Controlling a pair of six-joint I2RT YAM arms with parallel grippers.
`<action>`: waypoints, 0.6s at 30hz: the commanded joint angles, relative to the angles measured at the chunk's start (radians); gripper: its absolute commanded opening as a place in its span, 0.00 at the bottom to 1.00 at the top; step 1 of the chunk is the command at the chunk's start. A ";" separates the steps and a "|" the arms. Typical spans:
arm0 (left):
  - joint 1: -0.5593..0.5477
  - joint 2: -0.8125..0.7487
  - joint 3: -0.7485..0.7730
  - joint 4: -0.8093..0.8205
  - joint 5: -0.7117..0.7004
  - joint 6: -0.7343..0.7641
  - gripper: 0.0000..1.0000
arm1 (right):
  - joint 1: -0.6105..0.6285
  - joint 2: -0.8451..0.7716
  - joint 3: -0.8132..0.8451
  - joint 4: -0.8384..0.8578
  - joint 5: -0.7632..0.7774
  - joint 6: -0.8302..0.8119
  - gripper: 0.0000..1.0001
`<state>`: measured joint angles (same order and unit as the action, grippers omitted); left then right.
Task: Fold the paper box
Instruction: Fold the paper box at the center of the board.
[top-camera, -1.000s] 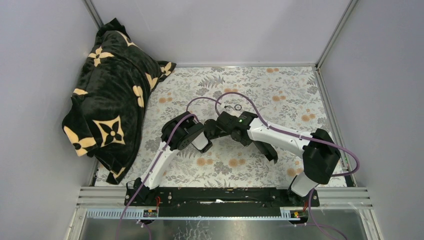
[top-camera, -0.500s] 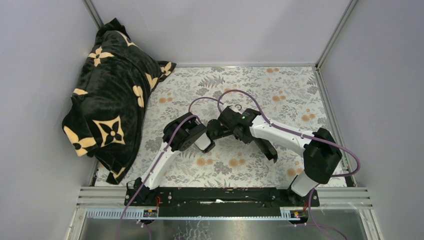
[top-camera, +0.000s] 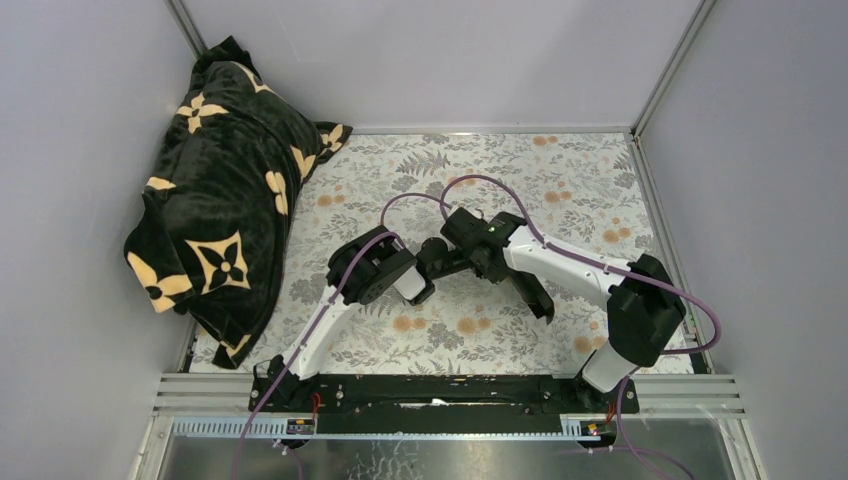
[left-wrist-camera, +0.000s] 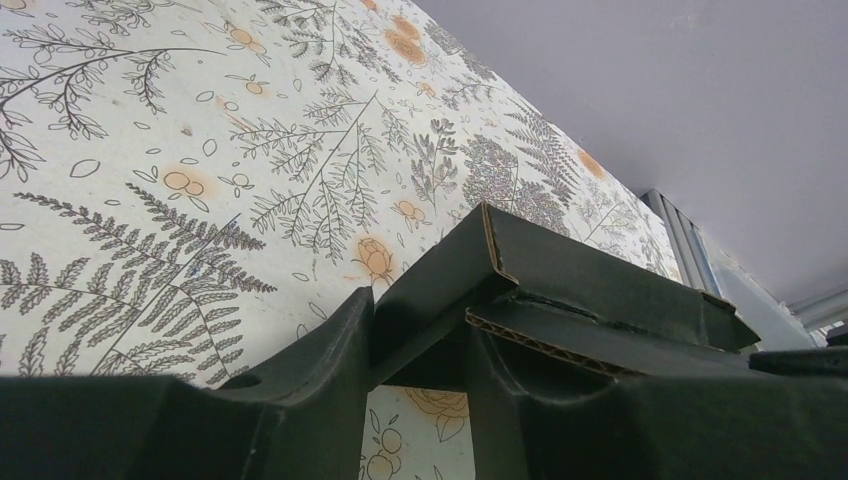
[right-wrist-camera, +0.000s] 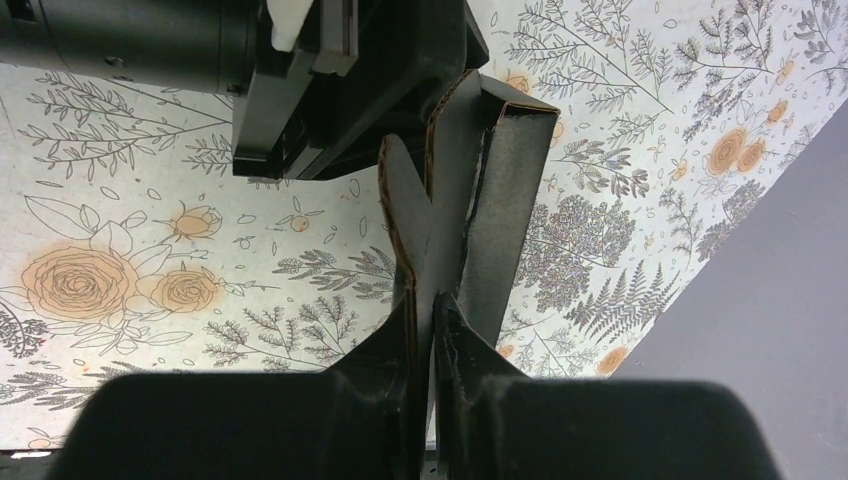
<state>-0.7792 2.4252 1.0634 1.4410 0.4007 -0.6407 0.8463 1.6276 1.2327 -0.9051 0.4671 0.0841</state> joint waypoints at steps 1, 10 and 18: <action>-0.006 -0.010 0.030 -0.133 -0.066 0.044 0.36 | -0.007 0.049 -0.048 0.126 -0.284 0.029 0.11; -0.010 -0.067 0.023 -0.257 -0.117 0.084 0.28 | -0.017 0.044 -0.041 0.118 -0.298 0.029 0.12; -0.022 -0.160 -0.001 -0.420 -0.194 0.135 0.21 | -0.019 0.025 -0.026 0.096 -0.299 0.046 0.14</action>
<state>-0.7937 2.3188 1.0779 1.1732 0.3275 -0.5648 0.8150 1.6215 1.2312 -0.8909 0.4614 0.0803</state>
